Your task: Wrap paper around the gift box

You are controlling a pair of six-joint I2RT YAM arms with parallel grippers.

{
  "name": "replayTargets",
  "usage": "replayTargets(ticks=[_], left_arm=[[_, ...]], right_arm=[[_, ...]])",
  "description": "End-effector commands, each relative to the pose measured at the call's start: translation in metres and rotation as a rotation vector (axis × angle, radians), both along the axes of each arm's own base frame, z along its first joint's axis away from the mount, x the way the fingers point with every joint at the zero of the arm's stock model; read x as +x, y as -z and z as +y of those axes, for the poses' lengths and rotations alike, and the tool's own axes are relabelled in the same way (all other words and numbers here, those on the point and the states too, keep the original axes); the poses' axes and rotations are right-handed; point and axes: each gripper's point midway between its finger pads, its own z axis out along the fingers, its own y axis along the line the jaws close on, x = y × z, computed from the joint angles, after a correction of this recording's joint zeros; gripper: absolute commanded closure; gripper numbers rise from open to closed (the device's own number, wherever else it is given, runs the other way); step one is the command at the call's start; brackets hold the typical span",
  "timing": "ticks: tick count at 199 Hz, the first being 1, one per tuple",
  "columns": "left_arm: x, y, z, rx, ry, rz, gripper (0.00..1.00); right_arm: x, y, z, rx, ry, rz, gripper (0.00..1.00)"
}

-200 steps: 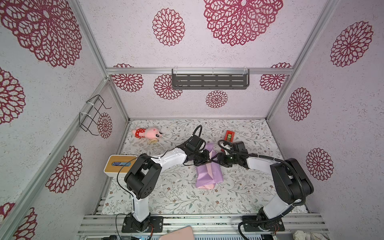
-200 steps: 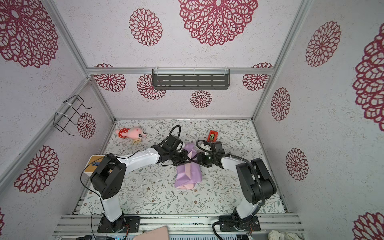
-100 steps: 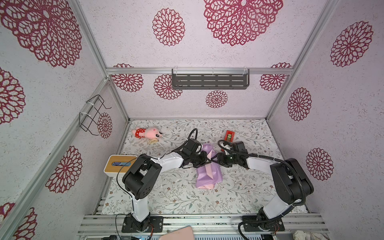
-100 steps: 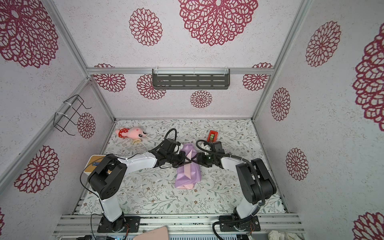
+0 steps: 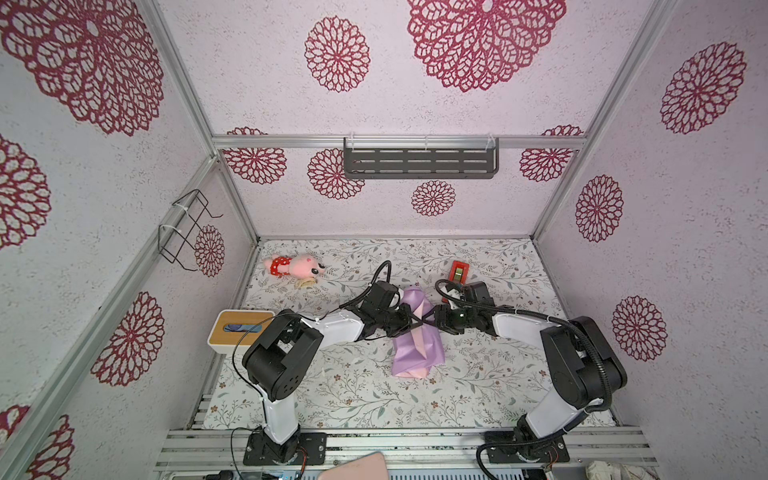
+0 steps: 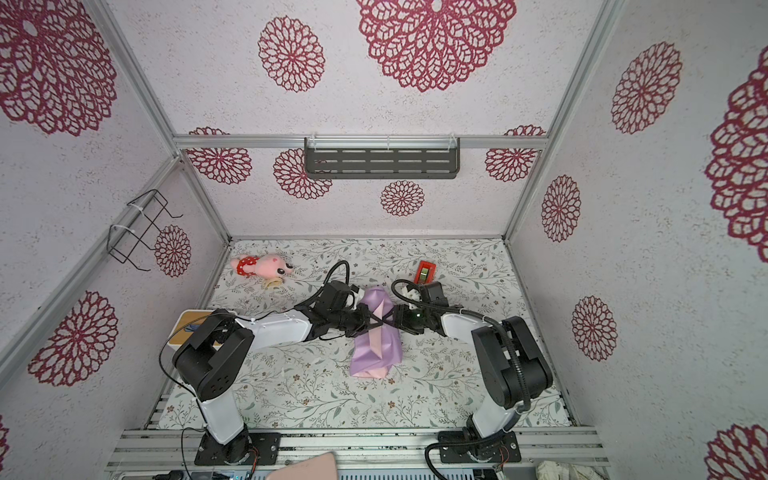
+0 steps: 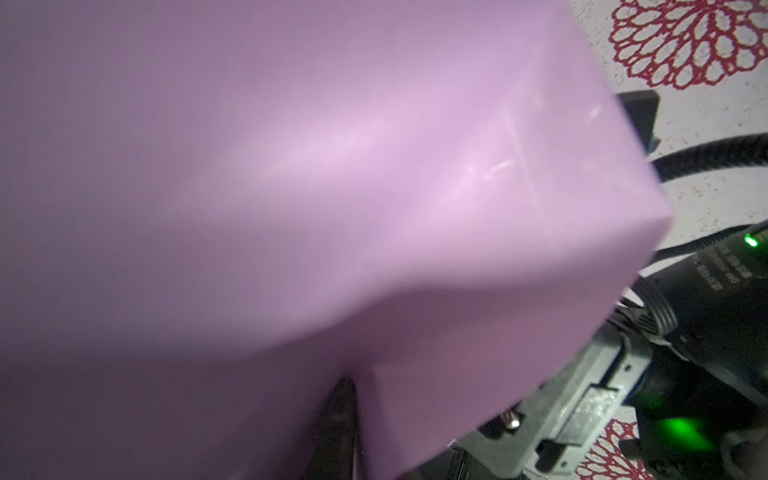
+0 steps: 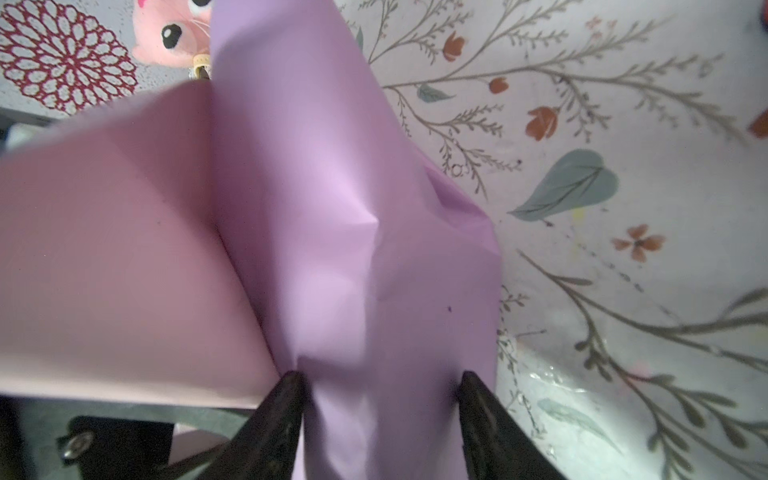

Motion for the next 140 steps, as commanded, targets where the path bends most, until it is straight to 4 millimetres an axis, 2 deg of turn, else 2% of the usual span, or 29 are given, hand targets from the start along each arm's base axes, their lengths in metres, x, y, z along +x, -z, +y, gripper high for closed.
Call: replayTargets(ticks=[1, 52, 92, 120, 140], left_arm=[[-0.004, 0.038, 0.021, 0.107, -0.072, 0.057, 0.84], [-0.012, 0.049, 0.029, 0.137, -0.075, 0.078, 0.76], [-0.014, 0.052, 0.033, 0.152, -0.073, 0.078, 0.69], [-0.014, 0.051, 0.033, 0.16, -0.068, 0.073, 0.6], [-0.014, 0.05, 0.033, 0.162, -0.062, 0.07, 0.49]], right_arm=[[-0.023, 0.037, -0.016, -0.153, 0.02, 0.116, 0.39], [-0.01, 0.024, -0.013, -0.158, 0.015, 0.086, 0.37], [0.007, 0.003, -0.014, -0.162, 0.023, 0.042, 0.34], [0.021, -0.018, -0.028, -0.17, 0.06, -0.002, 0.33], [0.025, -0.03, -0.046, -0.189, 0.099, -0.027, 0.32]])
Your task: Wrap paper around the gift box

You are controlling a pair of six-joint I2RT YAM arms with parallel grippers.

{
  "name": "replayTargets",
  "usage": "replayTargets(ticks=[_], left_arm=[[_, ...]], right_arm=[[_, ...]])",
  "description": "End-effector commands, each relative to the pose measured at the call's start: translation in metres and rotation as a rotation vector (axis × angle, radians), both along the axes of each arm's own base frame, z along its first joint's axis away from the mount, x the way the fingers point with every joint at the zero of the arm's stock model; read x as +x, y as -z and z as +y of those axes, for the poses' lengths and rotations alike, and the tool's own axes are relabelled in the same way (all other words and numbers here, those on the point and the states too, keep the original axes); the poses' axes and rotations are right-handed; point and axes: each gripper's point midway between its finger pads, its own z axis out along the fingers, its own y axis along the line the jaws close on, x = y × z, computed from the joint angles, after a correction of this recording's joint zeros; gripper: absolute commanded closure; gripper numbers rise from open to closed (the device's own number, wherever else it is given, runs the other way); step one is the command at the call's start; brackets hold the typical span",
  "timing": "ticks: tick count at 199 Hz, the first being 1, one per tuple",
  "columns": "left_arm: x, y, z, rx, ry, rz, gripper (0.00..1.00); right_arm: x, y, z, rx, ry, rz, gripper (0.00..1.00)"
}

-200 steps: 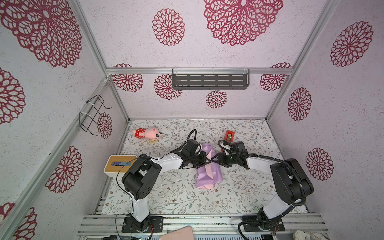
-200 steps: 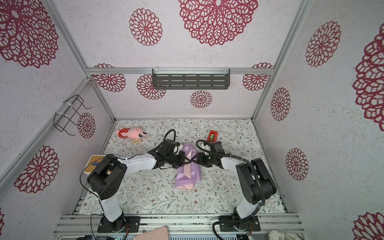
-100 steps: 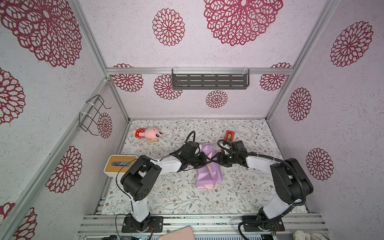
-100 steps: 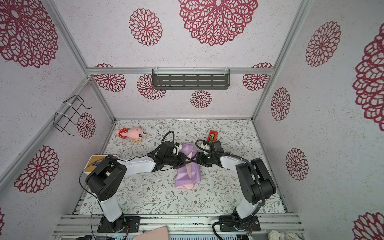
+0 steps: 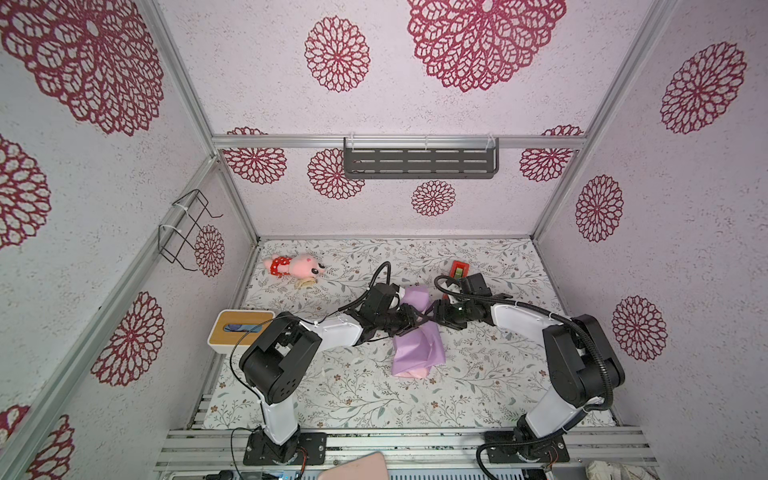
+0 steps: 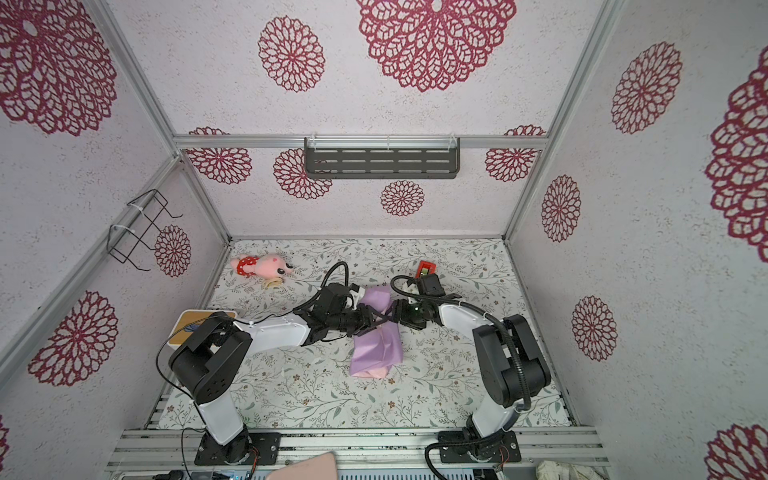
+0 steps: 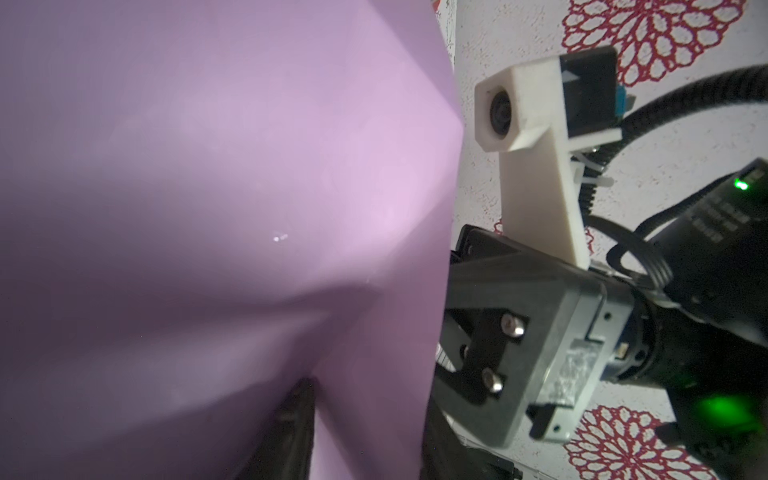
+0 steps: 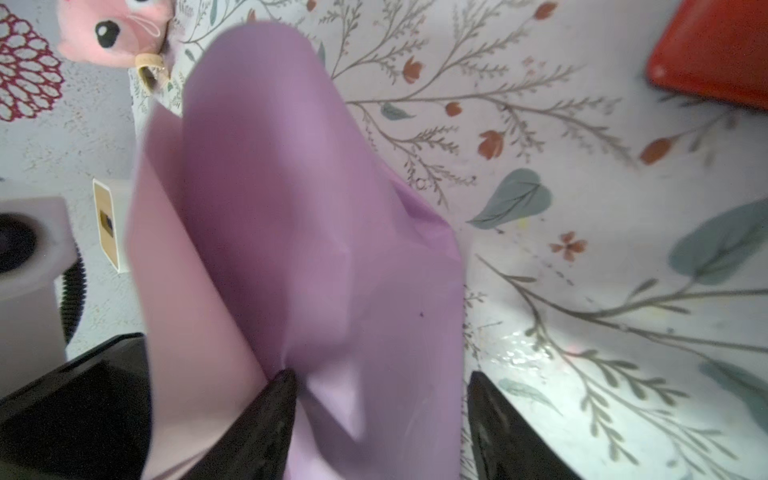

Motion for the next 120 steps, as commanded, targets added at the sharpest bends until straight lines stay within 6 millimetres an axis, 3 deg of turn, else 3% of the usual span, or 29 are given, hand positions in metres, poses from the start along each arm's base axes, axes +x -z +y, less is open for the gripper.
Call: replayTargets(ticks=[1, 30, 47, 74, 120], left_arm=[[-0.014, 0.062, 0.036, 0.205, -0.067, 0.134, 0.48], [-0.012, 0.06, 0.035, 0.21, -0.065, 0.125, 0.37], [-0.011, 0.059, 0.034, 0.209, -0.061, 0.121, 0.31], [-0.009, 0.056, 0.033, 0.208, -0.062, 0.11, 0.23], [-0.006, 0.049, 0.034, 0.215, -0.066, 0.091, 0.14]], right_arm=[[0.008, -0.022, -0.027, -0.055, 0.045, -0.055, 0.32], [0.008, -0.032, -0.059, -0.126, 0.108, -0.093, 0.3], [0.005, -0.038, -0.065, -0.149, 0.116, -0.123, 0.29], [-0.007, -0.048, -0.044, -0.01, 0.074, -0.167, 0.24], [-0.027, -0.045, -0.008, 0.123, -0.01, -0.156, 0.14]])
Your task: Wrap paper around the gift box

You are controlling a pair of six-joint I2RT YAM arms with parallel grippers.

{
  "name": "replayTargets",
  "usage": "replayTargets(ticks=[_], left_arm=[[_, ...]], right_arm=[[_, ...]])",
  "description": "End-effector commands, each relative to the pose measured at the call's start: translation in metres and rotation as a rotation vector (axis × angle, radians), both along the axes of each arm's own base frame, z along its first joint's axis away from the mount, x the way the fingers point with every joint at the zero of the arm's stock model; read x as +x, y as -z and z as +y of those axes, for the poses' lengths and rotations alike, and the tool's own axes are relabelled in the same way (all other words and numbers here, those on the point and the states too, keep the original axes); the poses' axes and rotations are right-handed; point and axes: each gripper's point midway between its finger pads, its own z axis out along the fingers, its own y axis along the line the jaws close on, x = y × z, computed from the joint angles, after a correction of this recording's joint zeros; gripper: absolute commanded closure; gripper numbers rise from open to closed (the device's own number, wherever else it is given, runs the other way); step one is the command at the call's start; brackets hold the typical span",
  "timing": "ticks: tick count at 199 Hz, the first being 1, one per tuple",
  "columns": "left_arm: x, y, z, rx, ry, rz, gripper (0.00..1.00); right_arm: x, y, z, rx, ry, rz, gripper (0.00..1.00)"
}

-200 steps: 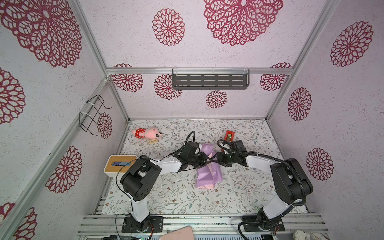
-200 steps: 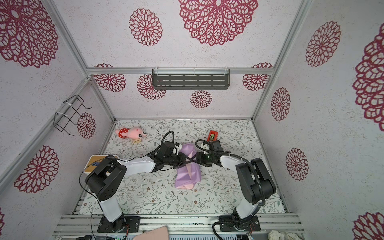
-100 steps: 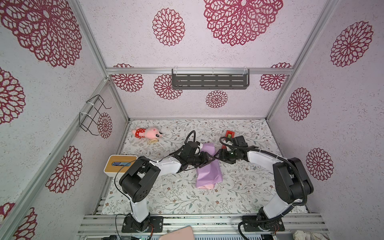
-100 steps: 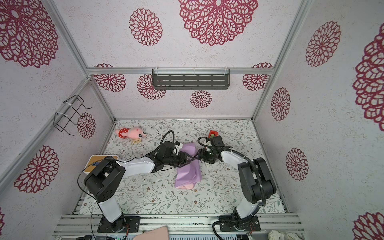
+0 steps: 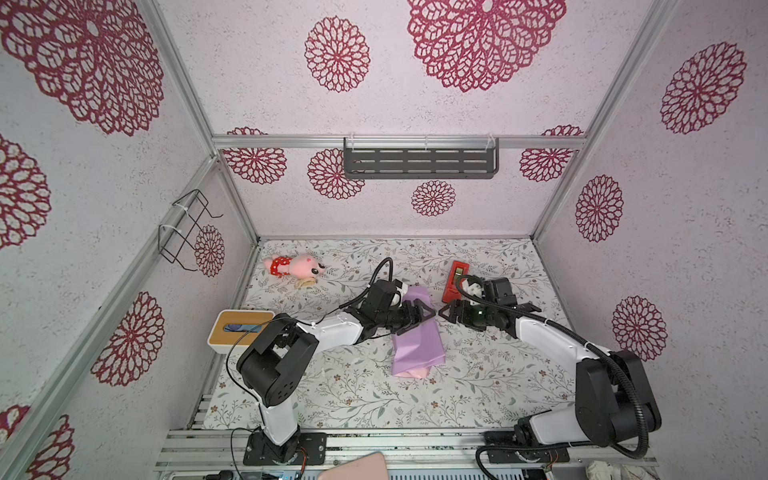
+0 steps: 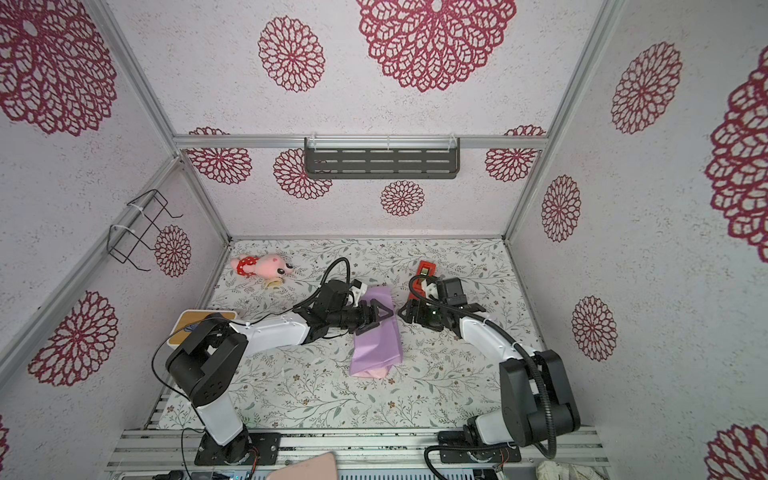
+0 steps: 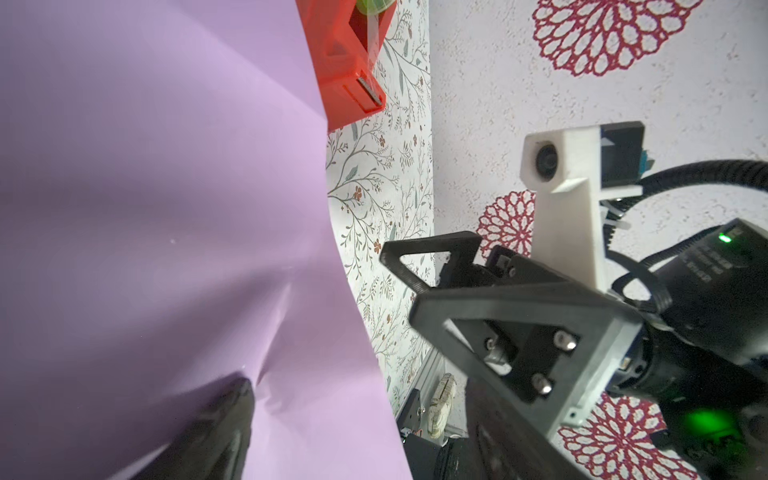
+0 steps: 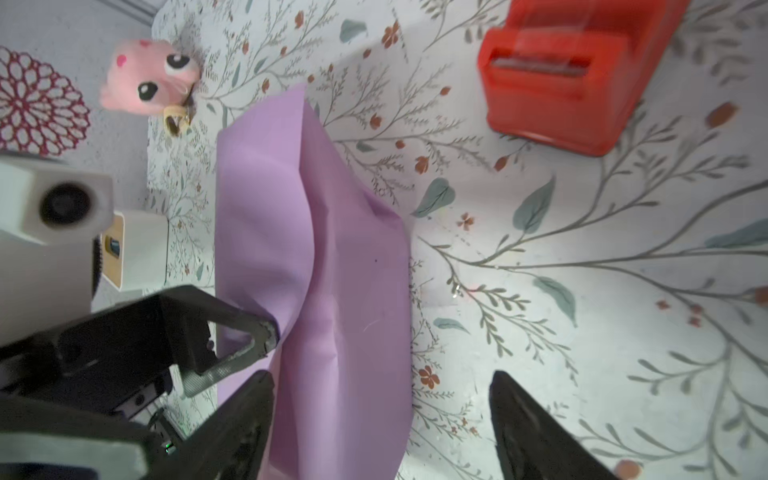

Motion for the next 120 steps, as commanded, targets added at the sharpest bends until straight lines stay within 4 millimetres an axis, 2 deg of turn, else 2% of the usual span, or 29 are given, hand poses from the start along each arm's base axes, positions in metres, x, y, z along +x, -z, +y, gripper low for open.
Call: replayTargets(ticks=[1, 42, 86, 102, 120], left_arm=[[-0.008, 0.067, 0.04, 0.23, -0.092, 0.132, 0.14], [-0.007, 0.065, 0.039, 0.235, -0.088, 0.127, 0.1], [-0.002, 0.056, 0.035, 0.224, -0.081, 0.106, 0.09], [0.003, 0.043, 0.032, 0.208, -0.08, 0.081, 0.08], [0.013, 0.018, 0.029, 0.171, -0.083, 0.028, 0.08]], right_arm=[[-0.001, -0.016, 0.022, 0.105, -0.052, -0.046, 0.13], [-0.006, -0.007, 0.031, 0.132, -0.076, -0.032, 0.11], [-0.005, 0.033, 0.02, 0.063, -0.034, 0.053, 0.15], [-0.006, 0.044, 0.01, 0.038, -0.01, 0.07, 0.18], [-0.012, 0.056, 0.004, 0.019, 0.005, 0.102, 0.22]])
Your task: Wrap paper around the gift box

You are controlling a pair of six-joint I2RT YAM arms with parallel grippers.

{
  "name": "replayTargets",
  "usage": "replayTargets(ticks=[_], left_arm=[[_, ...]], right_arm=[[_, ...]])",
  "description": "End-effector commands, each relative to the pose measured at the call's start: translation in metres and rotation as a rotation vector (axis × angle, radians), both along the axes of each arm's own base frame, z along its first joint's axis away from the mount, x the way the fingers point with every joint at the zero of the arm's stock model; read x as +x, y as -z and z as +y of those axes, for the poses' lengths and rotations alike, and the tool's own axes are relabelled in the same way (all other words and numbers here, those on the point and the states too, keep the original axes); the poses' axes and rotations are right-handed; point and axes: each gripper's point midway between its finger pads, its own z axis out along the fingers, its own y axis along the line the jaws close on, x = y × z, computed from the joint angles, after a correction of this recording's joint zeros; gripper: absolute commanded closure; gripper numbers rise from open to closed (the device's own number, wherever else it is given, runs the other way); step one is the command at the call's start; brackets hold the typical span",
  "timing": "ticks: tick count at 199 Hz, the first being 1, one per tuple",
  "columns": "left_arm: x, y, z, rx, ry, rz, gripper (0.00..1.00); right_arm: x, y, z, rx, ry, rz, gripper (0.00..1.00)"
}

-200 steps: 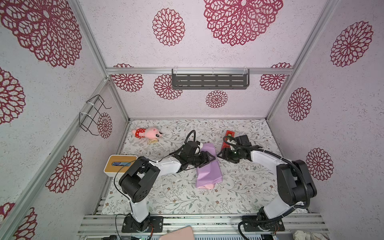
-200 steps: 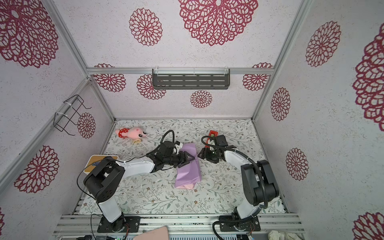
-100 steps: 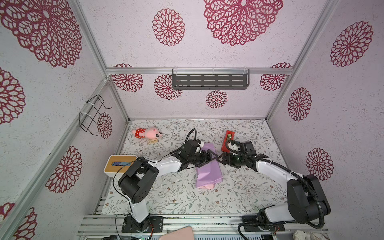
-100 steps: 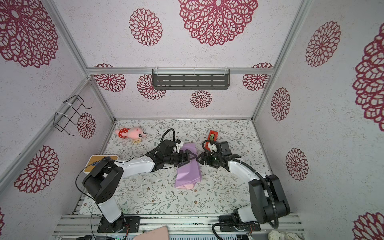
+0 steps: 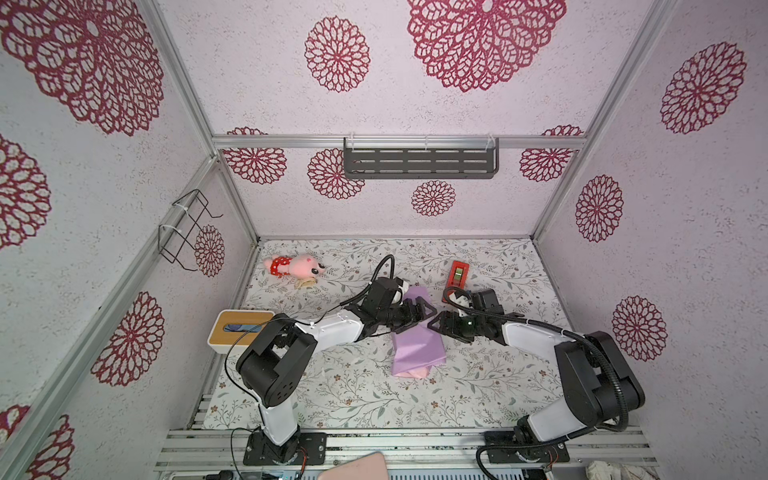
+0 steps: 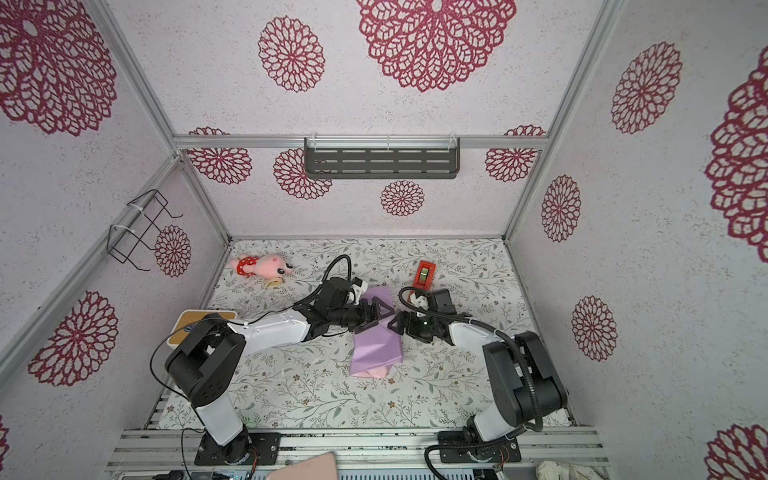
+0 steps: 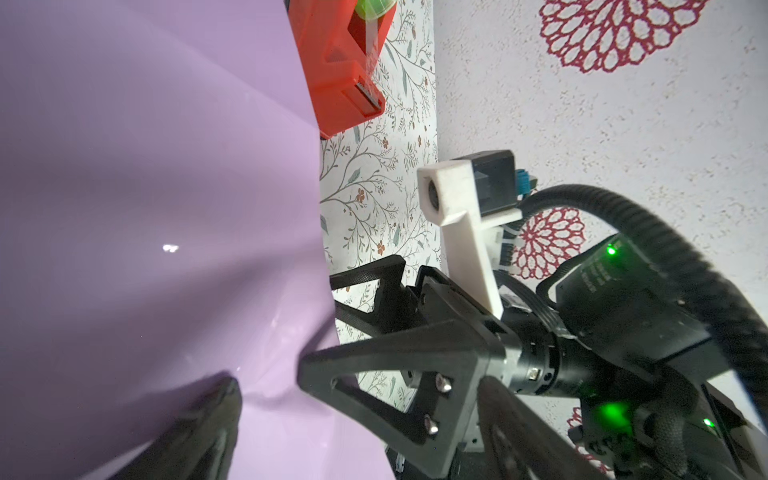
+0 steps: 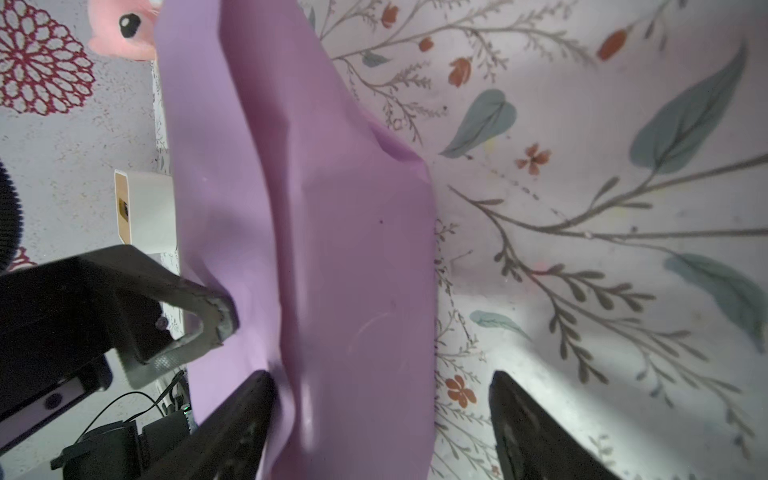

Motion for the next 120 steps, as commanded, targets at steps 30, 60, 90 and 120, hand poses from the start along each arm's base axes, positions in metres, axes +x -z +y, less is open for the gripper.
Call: replayTargets(ticks=[30, 60, 90, 120], left_arm=[[0.014, -0.033, 0.041, 0.125, -0.1, -0.1, 0.06], [0.003, -0.018, 0.096, 0.229, -0.255, -0.06, 0.02], [-0.008, 0.025, 0.104, 0.316, -0.196, 0.082, 0.05], [-0.008, 0.036, 0.083, 0.311, -0.107, 0.11, 0.08]], right_arm=[[-0.012, 0.029, -0.018, -0.06, 0.045, 0.062, 0.27], [-0.012, 0.03, -0.016, -0.053, 0.04, 0.066, 0.29], [-0.011, 0.028, -0.014, -0.05, 0.035, 0.062, 0.31], [-0.01, 0.027, -0.014, -0.052, 0.038, 0.062, 0.32]])
